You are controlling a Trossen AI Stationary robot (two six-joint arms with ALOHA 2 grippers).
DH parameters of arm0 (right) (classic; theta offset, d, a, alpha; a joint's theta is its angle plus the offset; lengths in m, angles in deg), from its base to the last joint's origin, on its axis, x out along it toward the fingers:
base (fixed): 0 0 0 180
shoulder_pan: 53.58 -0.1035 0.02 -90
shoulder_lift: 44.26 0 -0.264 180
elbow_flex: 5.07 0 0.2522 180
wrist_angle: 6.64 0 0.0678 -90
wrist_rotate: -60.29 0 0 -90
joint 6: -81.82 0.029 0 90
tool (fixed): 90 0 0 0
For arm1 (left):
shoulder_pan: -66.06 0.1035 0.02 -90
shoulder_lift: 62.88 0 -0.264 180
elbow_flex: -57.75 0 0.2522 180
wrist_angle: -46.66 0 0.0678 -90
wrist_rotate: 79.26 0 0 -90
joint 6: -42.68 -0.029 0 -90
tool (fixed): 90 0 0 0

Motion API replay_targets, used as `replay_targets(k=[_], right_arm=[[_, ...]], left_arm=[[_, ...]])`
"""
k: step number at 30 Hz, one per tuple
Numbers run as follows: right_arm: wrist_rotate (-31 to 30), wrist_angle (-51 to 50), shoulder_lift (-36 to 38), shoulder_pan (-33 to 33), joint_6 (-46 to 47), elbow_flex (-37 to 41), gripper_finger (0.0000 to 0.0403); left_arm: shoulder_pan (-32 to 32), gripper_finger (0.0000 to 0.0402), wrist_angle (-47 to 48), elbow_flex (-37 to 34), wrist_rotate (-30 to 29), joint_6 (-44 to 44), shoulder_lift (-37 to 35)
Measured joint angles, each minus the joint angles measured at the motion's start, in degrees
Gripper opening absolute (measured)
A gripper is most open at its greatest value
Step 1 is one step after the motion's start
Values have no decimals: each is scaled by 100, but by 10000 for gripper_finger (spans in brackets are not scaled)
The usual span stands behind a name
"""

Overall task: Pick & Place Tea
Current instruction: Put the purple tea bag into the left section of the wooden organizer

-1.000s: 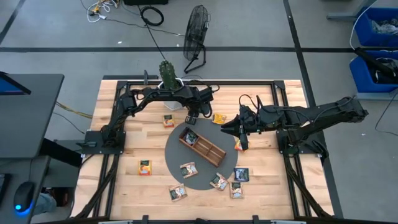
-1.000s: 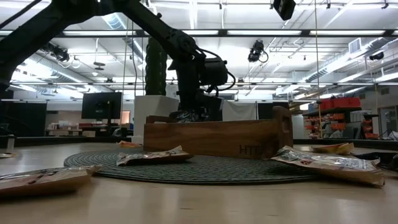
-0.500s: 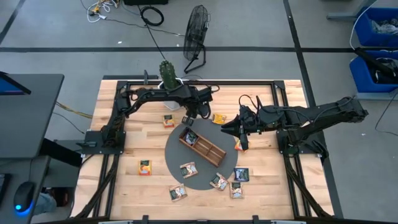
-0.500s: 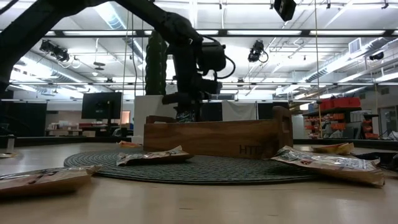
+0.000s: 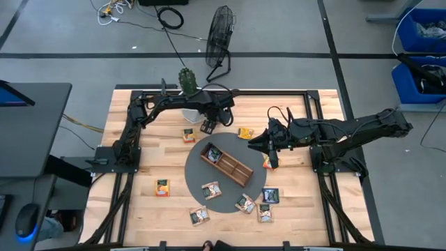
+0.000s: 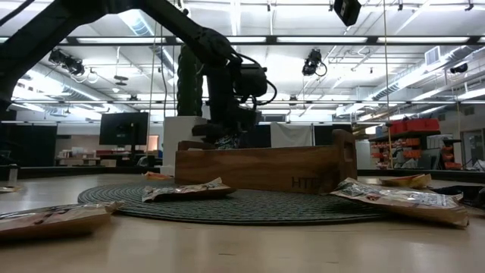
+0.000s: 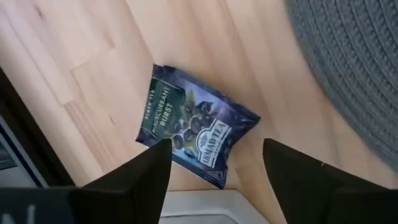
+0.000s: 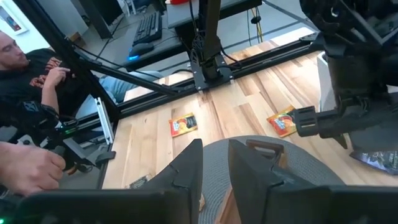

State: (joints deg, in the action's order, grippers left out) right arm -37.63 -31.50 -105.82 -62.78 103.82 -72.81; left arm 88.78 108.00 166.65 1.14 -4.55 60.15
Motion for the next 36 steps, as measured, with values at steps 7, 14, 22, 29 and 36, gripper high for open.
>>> replay_targets(k=[7, 14, 22, 29, 36], right_arm=[[0, -34, 0, -1, 0, 0, 84], [0, -71, 2, -1, -1, 0, 84], [0, -61, 2, -1, 12, 0, 84], [-2, -59, 2, -1, 89, 0, 84], [-2, -64, 2, -1, 107, 0, 84]], left_arm=[[0, 237, -79, -2, 77, -11, 202], [0, 225, -284, 9, 57, -4, 307], [0, 171, -269, 0, 84, 4, 307], [-2, 83, -261, 0, 87, 20, 308], [-118, 6, -136, 0, -86, 240, 317]])
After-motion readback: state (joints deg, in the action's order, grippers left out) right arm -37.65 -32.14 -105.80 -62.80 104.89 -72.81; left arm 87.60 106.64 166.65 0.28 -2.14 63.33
